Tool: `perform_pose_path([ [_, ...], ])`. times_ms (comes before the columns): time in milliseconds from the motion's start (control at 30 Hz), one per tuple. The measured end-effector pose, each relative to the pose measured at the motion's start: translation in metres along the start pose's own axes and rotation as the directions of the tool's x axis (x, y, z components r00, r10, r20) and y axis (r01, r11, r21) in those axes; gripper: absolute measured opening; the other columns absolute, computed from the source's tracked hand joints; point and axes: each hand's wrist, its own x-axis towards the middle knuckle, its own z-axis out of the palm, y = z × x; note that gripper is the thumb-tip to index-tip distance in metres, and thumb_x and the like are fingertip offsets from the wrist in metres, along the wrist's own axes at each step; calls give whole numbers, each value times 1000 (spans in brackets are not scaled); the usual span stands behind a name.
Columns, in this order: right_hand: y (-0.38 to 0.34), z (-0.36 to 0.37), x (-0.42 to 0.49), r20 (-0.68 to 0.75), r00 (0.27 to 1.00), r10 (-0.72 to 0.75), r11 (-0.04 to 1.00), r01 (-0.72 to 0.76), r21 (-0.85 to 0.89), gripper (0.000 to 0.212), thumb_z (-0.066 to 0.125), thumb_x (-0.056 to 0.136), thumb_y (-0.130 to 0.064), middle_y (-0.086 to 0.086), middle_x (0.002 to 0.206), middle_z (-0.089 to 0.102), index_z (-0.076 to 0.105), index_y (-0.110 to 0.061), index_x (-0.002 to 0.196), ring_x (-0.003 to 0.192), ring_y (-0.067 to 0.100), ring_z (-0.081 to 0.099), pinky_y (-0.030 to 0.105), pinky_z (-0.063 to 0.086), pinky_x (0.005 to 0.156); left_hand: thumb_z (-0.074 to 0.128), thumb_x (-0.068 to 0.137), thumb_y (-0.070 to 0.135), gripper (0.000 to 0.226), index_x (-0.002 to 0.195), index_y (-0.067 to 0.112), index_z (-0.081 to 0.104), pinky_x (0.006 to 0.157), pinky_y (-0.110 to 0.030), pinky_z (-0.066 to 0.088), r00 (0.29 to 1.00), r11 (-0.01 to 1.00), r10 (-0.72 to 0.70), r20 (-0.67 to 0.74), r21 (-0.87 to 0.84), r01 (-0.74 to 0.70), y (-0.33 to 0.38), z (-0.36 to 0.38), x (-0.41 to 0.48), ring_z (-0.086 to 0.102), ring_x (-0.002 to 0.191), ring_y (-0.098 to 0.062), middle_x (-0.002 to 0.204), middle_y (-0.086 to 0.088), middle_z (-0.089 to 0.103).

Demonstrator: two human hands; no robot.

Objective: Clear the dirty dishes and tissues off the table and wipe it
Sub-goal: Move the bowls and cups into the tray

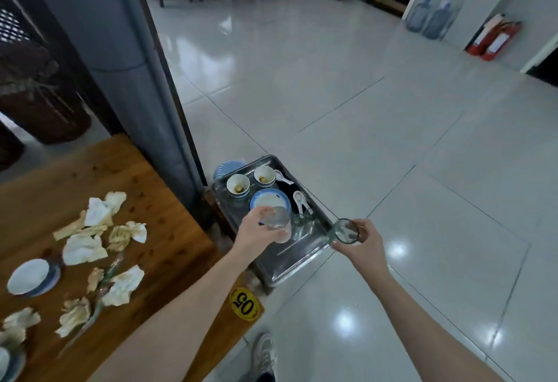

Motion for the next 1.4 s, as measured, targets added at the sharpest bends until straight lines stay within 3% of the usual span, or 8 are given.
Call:
perform_pose_path([
  [133, 6, -12, 46, -30, 998, 53, 999, -52, 13, 56, 86, 60, -3, -7, 100, 65, 54, -24, 100, 90, 6, 61, 21, 49, 78, 86, 68, 14, 57, 114, 27, 56, 71, -10, 38, 999, 998, -29, 20, 54, 28, 13, 19, 45, 58, 99, -4, 110, 14, 58],
  [300, 21, -23, 87, -55, 993, 104, 994, -103, 24, 59, 86, 61, -5, -10, 101, 62, 53, -23, 106, 90, -1, 58, 13, 43, 73, 86, 68, 13, 57, 114, 29, 56, 71, -10, 35, 997, 992, -62, 38, 110, 57, 16, 36, 85, 55, 103, -8, 113, 11, 58],
  [433, 37, -23, 116, -30, 994, 109, 994, -109, -5, 59, 84, 62, -4, -9, 100, 60, 53, -22, 108, 96, 12, 58, 25, 48, 79, 86, 69, 13, 59, 115, 35, 55, 69, -11, 37, 995, 989, -100, 12, 109, 98, 9, 44, 104, 53, 92, 2, 115, 10, 55],
  [600, 54, -18, 151, 111, 989, 101, 994, -96, -49, 54, 83, 62, -2, -10, 96, 61, 55, -26, 100, 93, 11, 59, 29, 51, 80, 85, 70, 8, 58, 113, 33, 54, 90, -31, 50, 983, 984, -170, -69, 34, 172, -11, 57, 112, 59, 99, -9, 114, 4, 59],
  [833, 84, -19, 207, 333, 936, 118, 985, -68, -157, 52, 87, 63, -11, -14, 92, 61, 54, -24, 101, 78, -8, 58, 17, 47, 71, 83, 68, -2, 56, 108, 29, 58, 62, -14, 50, 905, 930, -344, -249, -226, 291, -43, 92, 113, 62, 89, -3, 100, 9, 66],
  [1000, 115, -6, 238, 421, 898, 123, 978, -37, -207, 49, 85, 65, -12, -19, 91, 60, 54, -31, 99, 86, 0, 60, 16, 47, 69, 84, 66, -3, 59, 113, 22, 58, 66, -11, 48, 858, 896, -417, -298, -293, 334, -78, 130, 125, 62, 83, -1, 95, 9, 66],
  [1167, 156, 16, 256, 518, 843, 143, 965, -3, -261, 52, 85, 65, -10, -12, 97, 62, 55, -22, 107, 88, 16, 66, 34, 55, 79, 84, 68, 0, 58, 115, 22, 58, 70, -15, 49, 836, 876, -454, -307, -326, 356, -116, 158, 140, 65, 87, -6, 98, 6, 68],
  [1400, 209, 47, 274, 580, 797, 170, 943, 39, -330, 54, 83, 67, -8, -19, 95, 59, 53, -28, 106, 86, 7, 63, 11, 47, 66, 82, 68, -4, 55, 101, 34, 60, 61, -13, 50, 822, 869, -475, -314, -314, 382, -166, 179, 164, 65, 71, 1, 92, 6, 68],
])
